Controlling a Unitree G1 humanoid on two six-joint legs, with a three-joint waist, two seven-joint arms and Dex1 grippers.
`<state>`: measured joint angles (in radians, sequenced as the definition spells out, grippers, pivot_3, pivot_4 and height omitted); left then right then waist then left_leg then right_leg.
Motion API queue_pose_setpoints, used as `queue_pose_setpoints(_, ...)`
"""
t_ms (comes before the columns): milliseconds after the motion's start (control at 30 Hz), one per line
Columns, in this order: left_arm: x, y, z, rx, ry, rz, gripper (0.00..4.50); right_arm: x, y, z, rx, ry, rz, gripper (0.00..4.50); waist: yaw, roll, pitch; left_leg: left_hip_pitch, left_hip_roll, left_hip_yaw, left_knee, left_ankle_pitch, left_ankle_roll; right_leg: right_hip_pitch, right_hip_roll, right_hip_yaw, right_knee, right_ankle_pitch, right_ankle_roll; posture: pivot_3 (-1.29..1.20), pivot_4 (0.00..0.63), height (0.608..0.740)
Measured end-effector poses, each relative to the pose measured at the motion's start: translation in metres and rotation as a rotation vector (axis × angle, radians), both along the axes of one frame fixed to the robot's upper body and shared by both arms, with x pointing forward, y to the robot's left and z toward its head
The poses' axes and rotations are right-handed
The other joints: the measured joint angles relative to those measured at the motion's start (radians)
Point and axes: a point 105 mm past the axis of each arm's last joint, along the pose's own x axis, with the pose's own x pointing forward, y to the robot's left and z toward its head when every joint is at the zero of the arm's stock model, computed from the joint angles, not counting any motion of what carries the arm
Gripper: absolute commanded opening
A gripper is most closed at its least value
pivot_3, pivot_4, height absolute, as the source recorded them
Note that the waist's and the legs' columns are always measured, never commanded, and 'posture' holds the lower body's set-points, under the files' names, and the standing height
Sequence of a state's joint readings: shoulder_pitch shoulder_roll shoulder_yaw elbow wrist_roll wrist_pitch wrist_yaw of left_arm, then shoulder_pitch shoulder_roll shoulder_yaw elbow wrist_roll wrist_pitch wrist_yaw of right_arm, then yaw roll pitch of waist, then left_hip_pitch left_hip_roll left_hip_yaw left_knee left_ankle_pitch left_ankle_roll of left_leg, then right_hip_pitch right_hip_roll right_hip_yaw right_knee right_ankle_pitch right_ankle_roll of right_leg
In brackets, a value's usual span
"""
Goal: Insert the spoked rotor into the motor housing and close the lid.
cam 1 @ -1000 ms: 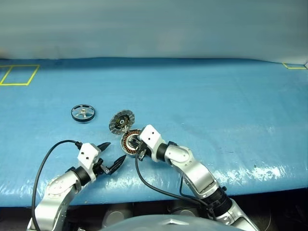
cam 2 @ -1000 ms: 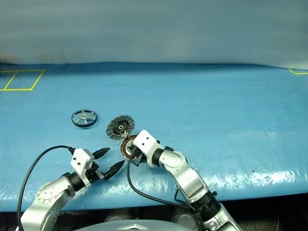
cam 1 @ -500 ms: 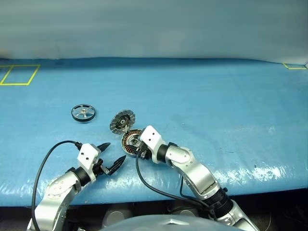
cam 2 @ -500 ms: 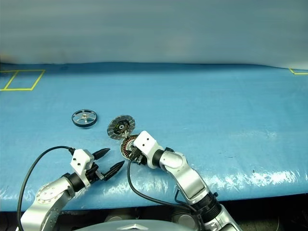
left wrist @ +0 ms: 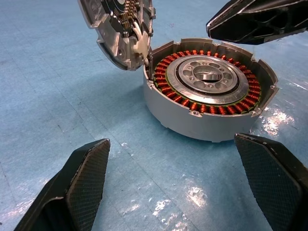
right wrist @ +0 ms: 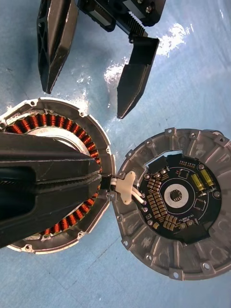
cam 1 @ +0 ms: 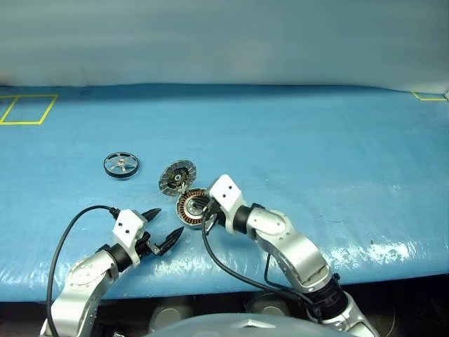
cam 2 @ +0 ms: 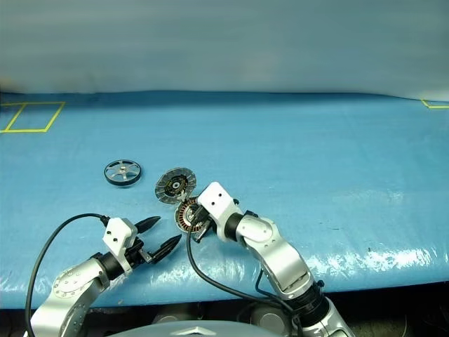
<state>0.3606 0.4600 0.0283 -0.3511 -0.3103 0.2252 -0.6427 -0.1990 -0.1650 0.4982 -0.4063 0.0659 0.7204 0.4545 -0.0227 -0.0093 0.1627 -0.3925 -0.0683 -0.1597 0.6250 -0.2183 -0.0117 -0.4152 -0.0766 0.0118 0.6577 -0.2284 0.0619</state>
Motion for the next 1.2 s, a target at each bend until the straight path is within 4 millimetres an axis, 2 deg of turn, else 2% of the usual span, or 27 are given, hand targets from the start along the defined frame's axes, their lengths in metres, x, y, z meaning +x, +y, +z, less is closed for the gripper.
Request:
queue_pose_setpoints(400,-0.002,0.000,-0.001,0.008,-0.003,0.002,4.50,0.007,0.000,-0.007,-0.133,-0.069,-0.011,0.02,0.000,0.000,0.000,0.000,0.000,0.000,0.000,0.000,0.000,0.000,0.000,0.000,0.000,0.000,0.000,0.00,0.150,0.740)
queue_pose_setpoints(633,-0.002,0.000,-0.001,0.012,-0.006,0.002,4.50,0.001,0.000,-0.018,-0.181,-0.055,0.039,0.02,0.000,0.000,0.000,0.000,0.000,0.000,0.000,0.000,0.000,0.000,0.000,0.000,0.000,0.000,0.000,0.00,0.150,0.740)
queue_pose_setpoints(967,-0.002,0.000,-0.001,0.010,-0.006,0.001,4.50,-0.009,0.003,-0.019,-0.190,-0.043,0.112,0.02,0.000,0.000,0.000,0.000,0.000,0.000,0.000,0.000,0.000,0.000,0.000,0.000,0.000,0.000,0.000,0.00,0.150,0.740)
queue_pose_setpoints(1200,-0.002,0.000,-0.001,0.010,-0.006,0.001,4.50,-0.007,0.007,-0.020,-0.158,-0.025,0.087,0.02,0.000,0.000,0.000,0.000,0.000,0.000,0.000,0.000,0.000,0.000,0.000,0.000,0.000,0.000,0.000,0.00,0.150,0.740)
